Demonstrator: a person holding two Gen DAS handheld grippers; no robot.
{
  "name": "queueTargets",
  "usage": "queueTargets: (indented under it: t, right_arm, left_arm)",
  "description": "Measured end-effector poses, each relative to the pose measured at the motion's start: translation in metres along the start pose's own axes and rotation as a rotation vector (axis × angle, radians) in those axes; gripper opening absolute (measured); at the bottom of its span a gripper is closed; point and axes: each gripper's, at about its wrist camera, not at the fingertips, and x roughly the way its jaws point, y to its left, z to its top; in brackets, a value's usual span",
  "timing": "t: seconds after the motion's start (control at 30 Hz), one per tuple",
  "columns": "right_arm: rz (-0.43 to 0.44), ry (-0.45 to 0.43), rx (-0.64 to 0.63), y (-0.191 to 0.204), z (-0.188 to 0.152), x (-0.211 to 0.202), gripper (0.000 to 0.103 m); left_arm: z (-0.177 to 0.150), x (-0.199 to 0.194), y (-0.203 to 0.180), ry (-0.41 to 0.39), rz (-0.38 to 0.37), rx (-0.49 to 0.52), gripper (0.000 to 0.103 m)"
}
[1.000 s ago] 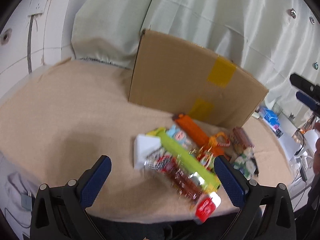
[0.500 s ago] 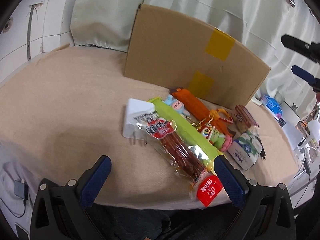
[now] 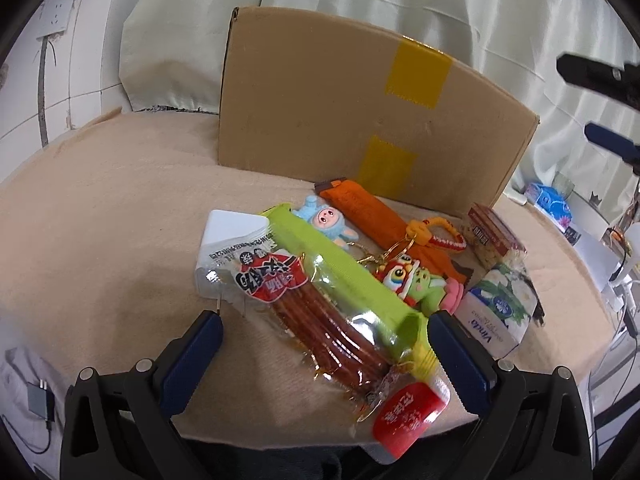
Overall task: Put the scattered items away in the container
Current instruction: 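Move the left gripper to the sausage snack pack and grasp it, then lift the sausage pack with the left gripper while the right gripper grasps the orange lion keychain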
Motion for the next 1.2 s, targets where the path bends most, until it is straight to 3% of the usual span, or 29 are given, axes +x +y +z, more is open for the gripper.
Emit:
queueTargets:
  t: [0.1,0.13,0.17,0.37,0.53,0.8,1.07,1.2]
  right_arm:
    - [-0.010,0.013,0.011,-0.006,-0.006,0.000,0.103]
    - [-0.010,0.013,0.013,-0.007,-0.007,-0.001,0.103]
    - [-0.009,0.015,0.012,-0.008,-0.008,-0.001,0.103]
    - [-0.011,0.015,0.010,-0.011,-0.010,-0.002,0.103]
    - [-0.007,0.014,0.001,-0.011,-0.011,-0.002,0.103]
    - [-0.009,0.044,-0.023,-0.010,-0.021,0.005,0.103]
    - [0.043,0.129,-0.045,0.003,-0.048,0.028,0.102]
    - [0.075,0.179,-0.071,0.018,-0.058,0.046,0.097]
  left_arm:
    - [0.002,0.004,-0.005,-0.006,0.013,0.015,0.101]
    - [0.003,0.005,-0.006,-0.010,0.024,0.023,0.094]
    - [0.003,0.006,-0.007,-0.009,0.022,0.027,0.079]
    - [0.011,0.013,-0.014,-0.003,-0.023,0.055,0.035]
    - [0.023,0.014,-0.010,-0.040,-0.015,0.077,0.027]
    - [0.048,0.001,0.005,-0.118,0.056,0.094,0.026]
    - [0.065,-0.008,0.027,-0.151,0.090,0.099,0.026]
    - [0.070,-0.011,0.037,-0.162,0.112,0.097,0.026]
